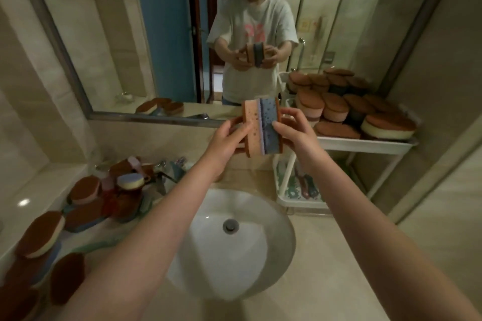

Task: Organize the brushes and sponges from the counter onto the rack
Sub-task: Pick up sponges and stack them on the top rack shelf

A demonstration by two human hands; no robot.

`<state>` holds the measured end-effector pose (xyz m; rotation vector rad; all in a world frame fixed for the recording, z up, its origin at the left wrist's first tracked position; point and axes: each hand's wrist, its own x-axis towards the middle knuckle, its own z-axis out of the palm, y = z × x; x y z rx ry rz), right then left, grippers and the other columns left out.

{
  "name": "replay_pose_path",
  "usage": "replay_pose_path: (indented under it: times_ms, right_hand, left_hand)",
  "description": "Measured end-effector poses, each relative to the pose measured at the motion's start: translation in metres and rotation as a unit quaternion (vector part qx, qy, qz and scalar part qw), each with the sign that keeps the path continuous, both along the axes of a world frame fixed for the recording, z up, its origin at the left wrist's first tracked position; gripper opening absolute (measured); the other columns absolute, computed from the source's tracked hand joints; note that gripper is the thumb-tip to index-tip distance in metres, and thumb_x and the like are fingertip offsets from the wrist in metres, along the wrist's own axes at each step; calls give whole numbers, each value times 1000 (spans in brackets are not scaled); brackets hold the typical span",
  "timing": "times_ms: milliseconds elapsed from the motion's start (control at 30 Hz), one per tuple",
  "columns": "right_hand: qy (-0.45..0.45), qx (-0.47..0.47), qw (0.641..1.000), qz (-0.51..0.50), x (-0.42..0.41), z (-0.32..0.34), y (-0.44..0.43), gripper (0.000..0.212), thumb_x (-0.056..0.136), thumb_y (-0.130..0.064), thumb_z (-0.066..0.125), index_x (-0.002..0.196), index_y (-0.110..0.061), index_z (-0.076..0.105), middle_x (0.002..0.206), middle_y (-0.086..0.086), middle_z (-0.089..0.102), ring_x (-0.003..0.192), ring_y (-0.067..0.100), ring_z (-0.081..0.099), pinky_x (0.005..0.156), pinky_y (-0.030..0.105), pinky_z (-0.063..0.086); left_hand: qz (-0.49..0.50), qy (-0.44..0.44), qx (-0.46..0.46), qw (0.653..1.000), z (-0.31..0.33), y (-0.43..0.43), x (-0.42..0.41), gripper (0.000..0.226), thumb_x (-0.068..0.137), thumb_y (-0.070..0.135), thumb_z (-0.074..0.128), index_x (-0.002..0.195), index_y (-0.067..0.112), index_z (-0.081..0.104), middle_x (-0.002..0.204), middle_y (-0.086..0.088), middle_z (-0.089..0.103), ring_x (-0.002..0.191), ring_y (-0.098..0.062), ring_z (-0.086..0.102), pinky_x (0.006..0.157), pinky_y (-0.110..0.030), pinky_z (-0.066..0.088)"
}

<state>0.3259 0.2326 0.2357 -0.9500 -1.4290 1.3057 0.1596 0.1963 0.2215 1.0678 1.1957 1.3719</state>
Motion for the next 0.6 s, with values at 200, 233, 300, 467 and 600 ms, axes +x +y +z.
replay_pose_path:
  times_ms: [200, 233, 300, 467, 600]
  right_hand:
    - [-15, 40, 998, -45, 50, 41, 16, 40, 87, -24, 66, 124, -20, 52, 115, -1, 61, 107, 17, 61, 91, 38, 54]
    - [-19, 42, 998, -52, 59, 45, 19, 39, 87, -25, 66, 124, -21, 53, 115, -2, 61, 107, 17, 61, 90, 40, 54]
    - [-41, 48, 996, -60, 79, 52, 27, 41, 86, -25, 67, 124, -23, 53, 119, -2, 59, 110, 19, 59, 91, 44, 53]
    - [-243, 126, 959, -70, 129, 55, 54, 43, 85, -16, 69, 123, -26, 53, 124, -2, 52, 115, 17, 50, 89, 32, 47]
    - [-386, 164, 907, -47, 150, 48, 76, 46, 81, -14, 71, 122, -27, 55, 122, -2, 50, 114, 17, 48, 91, 29, 42]
  left_hand:
    - [-65, -19, 42, 997, 35, 32, 41, 27, 90, 23, 58, 115, 31, 53, 109, 1, 65, 99, -18, 64, 84, -41, 53]
    - [-60, -20, 46, 997, 38, 36, 47, 27, 90, 25, 59, 114, 32, 53, 111, 1, 65, 103, -20, 63, 88, -42, 52]
    - [-42, -18, 48, 998, 40, 43, 55, 33, 89, 26, 59, 121, 29, 52, 116, -2, 63, 108, -22, 60, 90, -42, 51]
    - [-9, 5, 58, 998, 37, 58, 63, 40, 89, 24, 60, 127, 24, 49, 122, -3, 59, 111, -22, 58, 86, -37, 52]
    - [8, 26, 61, 998, 31, 67, 68, 30, 88, 25, 60, 115, 32, 50, 118, 1, 60, 109, -19, 57, 82, -32, 52]
